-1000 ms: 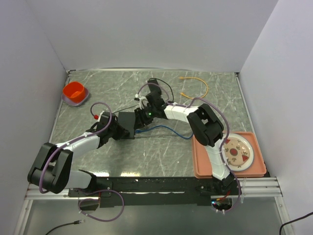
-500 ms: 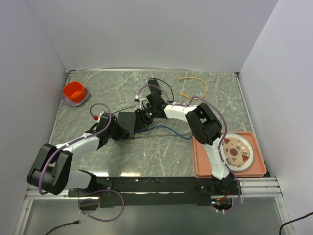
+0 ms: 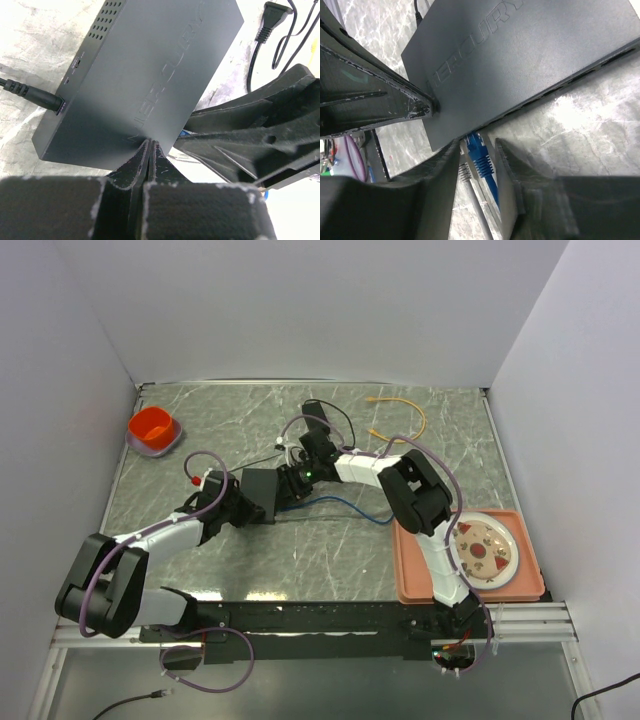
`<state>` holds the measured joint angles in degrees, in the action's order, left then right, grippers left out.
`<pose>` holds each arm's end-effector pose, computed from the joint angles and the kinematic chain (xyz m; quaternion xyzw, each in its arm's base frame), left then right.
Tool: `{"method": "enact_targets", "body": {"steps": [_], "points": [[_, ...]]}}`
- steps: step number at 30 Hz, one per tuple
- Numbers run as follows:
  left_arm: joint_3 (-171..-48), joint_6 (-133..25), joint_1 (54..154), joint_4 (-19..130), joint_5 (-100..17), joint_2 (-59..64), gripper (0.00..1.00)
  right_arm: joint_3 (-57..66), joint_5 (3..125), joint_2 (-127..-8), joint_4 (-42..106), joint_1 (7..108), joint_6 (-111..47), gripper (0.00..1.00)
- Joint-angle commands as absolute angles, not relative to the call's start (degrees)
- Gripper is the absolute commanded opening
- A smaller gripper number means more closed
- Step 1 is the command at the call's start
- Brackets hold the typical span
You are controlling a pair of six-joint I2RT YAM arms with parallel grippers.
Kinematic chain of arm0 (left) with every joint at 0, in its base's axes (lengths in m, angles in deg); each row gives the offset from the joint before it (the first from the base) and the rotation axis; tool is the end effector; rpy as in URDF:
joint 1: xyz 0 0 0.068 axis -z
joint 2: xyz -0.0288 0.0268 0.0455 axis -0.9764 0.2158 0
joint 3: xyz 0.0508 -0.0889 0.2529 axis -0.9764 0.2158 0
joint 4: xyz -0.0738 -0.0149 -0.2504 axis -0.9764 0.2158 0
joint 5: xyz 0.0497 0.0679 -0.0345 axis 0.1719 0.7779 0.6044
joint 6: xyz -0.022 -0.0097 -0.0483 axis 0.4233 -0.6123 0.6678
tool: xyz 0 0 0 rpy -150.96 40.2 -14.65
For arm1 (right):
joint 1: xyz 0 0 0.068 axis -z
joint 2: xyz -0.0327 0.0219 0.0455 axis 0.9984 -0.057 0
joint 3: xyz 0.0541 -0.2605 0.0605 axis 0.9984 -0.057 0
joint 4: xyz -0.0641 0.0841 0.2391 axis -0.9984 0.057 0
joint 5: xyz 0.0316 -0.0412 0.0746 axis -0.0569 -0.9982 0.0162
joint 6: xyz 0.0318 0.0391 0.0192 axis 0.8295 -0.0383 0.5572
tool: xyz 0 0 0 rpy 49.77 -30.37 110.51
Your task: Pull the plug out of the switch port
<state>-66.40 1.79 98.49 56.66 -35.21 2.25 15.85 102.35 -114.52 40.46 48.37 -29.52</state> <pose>0.2267 -0.0882 0.1546 -0.3579 0.8528 -0.2773 0.2605 0.3520 0.3113 0.1312 -0.3480 0.8026 0.4642 0.1391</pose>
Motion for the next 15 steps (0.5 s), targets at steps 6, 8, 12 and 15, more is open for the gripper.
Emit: {"method": "enact_targets", "body": {"steps": [6, 8, 12, 15], "points": [[-64.21, 1.92, 98.37, 62.29, -34.72, 3.78, 0.01, 17.15, 102.72, -117.71, 42.83, 48.94, -29.57, 0.34], [-64.21, 2.00, 98.37, 62.29, -34.72, 3.86, 0.01, 17.24, 102.80, -117.71, 43.01, 49.12, -29.92, 0.33], [-64.12, 2.18, 98.37, 62.02, -34.63, 3.86, 0.01, 17.42, 102.80, -117.80, 43.53, 49.20, -30.10, 0.30], [-64.04, 2.18, 98.37, 61.94, -34.55, 3.78, 0.01, 17.51, 102.72, -118.07, 43.97, 49.29, -30.28, 0.26]]}}
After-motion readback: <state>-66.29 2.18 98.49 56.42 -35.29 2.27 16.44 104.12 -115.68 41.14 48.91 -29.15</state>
